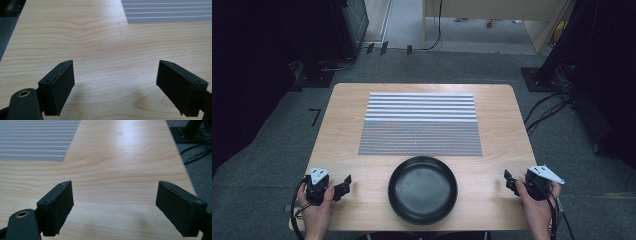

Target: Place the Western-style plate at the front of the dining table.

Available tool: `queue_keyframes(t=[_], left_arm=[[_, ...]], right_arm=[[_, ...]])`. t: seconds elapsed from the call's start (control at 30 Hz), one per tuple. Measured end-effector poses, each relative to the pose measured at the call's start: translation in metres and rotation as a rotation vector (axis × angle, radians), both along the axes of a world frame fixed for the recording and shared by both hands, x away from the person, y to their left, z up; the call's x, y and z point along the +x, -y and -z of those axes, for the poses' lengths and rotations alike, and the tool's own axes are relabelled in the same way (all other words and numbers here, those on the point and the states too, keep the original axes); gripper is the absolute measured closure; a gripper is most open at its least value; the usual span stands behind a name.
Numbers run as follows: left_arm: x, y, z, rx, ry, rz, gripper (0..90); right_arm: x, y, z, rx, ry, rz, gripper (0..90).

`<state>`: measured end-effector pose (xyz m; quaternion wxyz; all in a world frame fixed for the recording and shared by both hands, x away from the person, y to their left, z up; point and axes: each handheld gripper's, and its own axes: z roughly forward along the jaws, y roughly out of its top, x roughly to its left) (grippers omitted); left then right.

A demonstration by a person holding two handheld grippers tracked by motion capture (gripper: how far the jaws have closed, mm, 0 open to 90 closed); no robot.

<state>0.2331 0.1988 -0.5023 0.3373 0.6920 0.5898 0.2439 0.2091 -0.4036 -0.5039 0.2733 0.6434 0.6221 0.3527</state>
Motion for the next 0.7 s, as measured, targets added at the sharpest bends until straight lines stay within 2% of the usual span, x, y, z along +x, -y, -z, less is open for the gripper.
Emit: queue_keyframes(t=[0.13,0.33,0.53,0.7], left_arm=[[-0.002,0.007,-0.003,-0.013,0.006,0.016,14.1],[-0.003,0.014,-0.004,-0.027,0.006,0.036,14.1],[-0.005,0.023,-0.006,-0.074,0.009,0.055,14.1],[-0.006,0.03,-0.008,-0.093,0.016,0.074,14.1]], right_arm=[[-0.001,-0.008,-0.005,0.031,0.013,-0.022,14.6],[-0.003,-0.019,-0.01,0.035,0.033,-0.047,14.7],[-0.005,-0.027,-0.012,0.055,0.044,-0.054,15.2],[-0.007,-0.035,-0.015,0.071,0.055,-0.068,15.6]])
